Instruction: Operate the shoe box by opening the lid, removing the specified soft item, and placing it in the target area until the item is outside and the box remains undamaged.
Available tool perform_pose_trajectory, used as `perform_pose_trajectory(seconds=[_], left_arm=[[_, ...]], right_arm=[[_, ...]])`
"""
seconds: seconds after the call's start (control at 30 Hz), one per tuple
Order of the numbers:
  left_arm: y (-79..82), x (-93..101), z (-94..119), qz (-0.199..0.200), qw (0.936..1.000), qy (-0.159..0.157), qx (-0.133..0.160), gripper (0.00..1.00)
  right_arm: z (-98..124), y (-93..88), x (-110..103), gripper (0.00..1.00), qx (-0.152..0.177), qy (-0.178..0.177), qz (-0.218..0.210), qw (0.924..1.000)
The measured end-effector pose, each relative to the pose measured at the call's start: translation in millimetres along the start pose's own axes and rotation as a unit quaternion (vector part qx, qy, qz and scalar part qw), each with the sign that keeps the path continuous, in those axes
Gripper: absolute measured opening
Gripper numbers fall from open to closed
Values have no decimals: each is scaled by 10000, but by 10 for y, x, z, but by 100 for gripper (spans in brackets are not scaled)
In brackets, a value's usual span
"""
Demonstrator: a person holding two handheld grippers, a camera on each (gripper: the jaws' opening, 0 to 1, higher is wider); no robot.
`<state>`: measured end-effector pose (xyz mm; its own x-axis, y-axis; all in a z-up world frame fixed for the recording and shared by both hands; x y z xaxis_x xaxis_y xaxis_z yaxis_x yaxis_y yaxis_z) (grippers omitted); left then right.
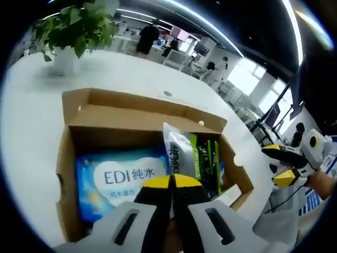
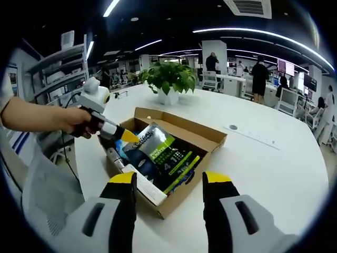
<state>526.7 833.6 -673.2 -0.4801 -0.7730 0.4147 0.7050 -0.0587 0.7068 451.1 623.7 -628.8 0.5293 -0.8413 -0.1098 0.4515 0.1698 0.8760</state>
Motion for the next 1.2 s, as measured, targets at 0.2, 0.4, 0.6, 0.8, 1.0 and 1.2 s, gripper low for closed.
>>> perform_pose_trajectory(seconds=[0.2, 0.4, 0.6, 0.8, 1.0, 1.2], left_arm=[[-1, -106, 86, 61, 9999, 71, 52, 0], [8, -208, 167, 108, 9997, 152, 131, 0], [12, -302, 240, 163, 9994, 239, 188, 0], [52, -360, 291, 157, 9991, 326, 231, 0], [65, -412, 319, 70, 9987, 443, 244, 0], [37, -453, 313, -121, 9981, 592, 135, 0]], right_arm=[[-117, 40, -53, 46, -51, 106, 58, 9999], [-261, 66, -91, 45, -142, 209, 122, 9996], [-412, 86, -84, 45, -244, 250, 93, 9993], [-561, 134, -39, 44, -302, 244, 80, 9992], [-701, 126, -22, 43, -433, 298, 46, 9986], [-847, 84, -60, 40, -629, 436, -59, 9971]])
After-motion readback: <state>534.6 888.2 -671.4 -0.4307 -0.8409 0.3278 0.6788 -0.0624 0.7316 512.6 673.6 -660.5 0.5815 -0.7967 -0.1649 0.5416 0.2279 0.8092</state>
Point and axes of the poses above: the point that each gripper's makers call its tool centre point, and the gripper's own axes: z roughly backward along the fingers, x roughly to its right, y roughly out of its top, the point moved 6 cm from there along z, roughly backward along the fingers, and after that the axes turned 3 degrees about -z, right-handed, at the moved point
